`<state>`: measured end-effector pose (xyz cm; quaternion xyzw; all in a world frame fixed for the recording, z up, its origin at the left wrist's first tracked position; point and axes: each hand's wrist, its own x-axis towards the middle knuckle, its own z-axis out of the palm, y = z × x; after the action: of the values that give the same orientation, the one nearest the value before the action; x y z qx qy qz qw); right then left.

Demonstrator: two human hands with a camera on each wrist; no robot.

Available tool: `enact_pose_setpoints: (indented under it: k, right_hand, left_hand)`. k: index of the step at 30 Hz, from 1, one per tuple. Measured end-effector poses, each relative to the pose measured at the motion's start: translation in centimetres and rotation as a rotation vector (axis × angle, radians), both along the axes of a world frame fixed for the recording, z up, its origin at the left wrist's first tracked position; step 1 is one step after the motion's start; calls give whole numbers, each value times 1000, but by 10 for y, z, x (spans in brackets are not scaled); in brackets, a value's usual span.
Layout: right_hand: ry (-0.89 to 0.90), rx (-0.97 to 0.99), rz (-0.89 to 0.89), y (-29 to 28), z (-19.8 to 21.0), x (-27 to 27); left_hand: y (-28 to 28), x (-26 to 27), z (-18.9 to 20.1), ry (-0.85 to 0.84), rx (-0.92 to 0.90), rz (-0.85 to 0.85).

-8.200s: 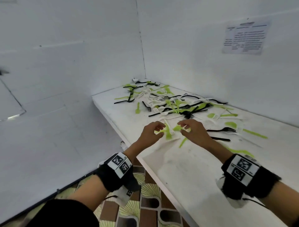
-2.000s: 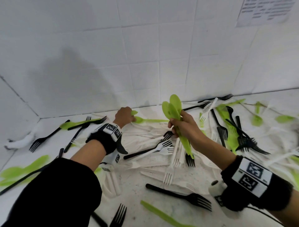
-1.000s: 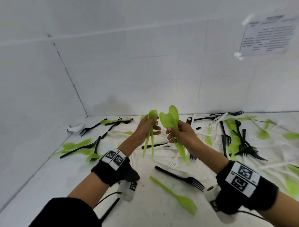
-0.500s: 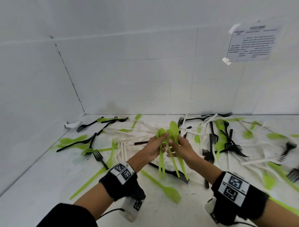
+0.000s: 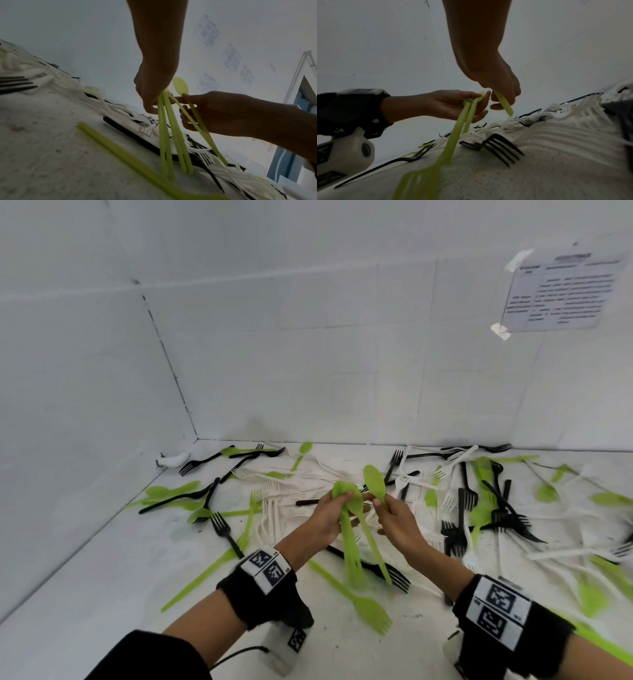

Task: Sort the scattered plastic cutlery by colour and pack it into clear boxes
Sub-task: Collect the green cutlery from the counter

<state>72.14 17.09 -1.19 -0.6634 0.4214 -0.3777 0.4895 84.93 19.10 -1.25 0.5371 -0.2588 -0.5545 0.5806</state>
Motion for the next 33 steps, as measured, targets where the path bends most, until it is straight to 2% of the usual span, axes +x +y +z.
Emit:
enact_pose_setpoints:
  k: [5,8,12,18,25,27,29,31,33]
  right_hand:
    - [100,-56,30,-1,-6,4]
    - [98,-68,66,0,-7,6]
    - [188,-130,132,2,-7,9]
    - [388,-139,244,-1,-5,16]
    - [139,211,286,10,4,24]
    - [93,312,333,13,7,27]
    - [66,369,354,16,8,28]
    - [50,363,335,17,7,30]
    - [34,349,308,16,6,31]
  left_hand:
    - [0,1,5,149,-39,98]
    - [-4,1,6,107,-30,133]
    - [-4,-3,6,51,-50,80]
    - [-5,0,12,190,-123,97]
    - [-8,10,20,265,-225,169]
    - [-7,11,23,232,-218,158]
    - [-5,12,23,93,-151,116]
    - [-2,17,23,-77,-87,64]
    - [3,25,22,-129,-87,29]
